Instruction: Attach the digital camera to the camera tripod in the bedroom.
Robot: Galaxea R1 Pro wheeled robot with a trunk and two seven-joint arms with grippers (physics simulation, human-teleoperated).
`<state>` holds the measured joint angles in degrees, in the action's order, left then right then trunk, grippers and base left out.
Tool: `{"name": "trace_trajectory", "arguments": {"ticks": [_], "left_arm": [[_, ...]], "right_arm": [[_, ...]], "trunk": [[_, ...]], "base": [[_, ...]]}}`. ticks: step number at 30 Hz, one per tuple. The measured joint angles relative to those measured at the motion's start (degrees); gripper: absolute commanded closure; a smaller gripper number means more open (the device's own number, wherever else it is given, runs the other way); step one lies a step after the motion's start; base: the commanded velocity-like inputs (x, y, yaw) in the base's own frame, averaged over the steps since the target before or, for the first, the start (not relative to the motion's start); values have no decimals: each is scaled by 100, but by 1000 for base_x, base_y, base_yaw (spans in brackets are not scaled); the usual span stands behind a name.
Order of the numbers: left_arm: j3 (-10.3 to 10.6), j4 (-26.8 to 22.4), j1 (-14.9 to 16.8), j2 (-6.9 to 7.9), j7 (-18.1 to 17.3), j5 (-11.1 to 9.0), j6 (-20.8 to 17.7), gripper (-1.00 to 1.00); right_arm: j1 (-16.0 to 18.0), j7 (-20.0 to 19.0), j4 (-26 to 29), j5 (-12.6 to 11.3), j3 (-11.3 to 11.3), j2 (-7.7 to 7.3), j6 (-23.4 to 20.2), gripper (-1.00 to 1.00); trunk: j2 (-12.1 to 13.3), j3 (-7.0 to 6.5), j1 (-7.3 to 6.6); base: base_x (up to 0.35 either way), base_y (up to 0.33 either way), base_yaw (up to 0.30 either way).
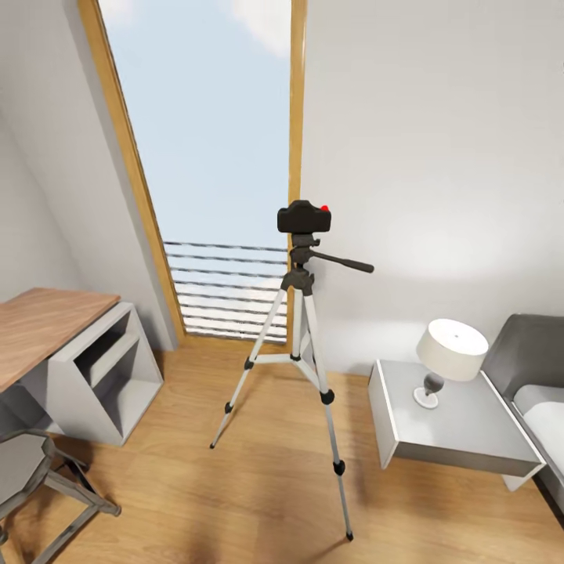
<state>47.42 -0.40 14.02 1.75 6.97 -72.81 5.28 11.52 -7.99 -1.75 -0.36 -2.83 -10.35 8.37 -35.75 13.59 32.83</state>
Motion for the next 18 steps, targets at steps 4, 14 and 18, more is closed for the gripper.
{"name": "trace_trajectory", "arguments": {"ticks": [4,14,18], "left_arm": [[0,0,0,0,0,0,1,-100],[0,0,1,0,0,0,3,-100],[0,0,1,0,0,1,0,-100]], "right_arm": [[0,0,-1,-2,2,0,-1,-100],[-45,-6,-2,14,3,0,0,-100],[-50,-9,-1,24,4,0,-1,-100]], "trunk": [[0,-37,0],[0,-130,0],[0,-167,0]], "base": [[0,0,0],[0,0,0],[0,0,0]]}}
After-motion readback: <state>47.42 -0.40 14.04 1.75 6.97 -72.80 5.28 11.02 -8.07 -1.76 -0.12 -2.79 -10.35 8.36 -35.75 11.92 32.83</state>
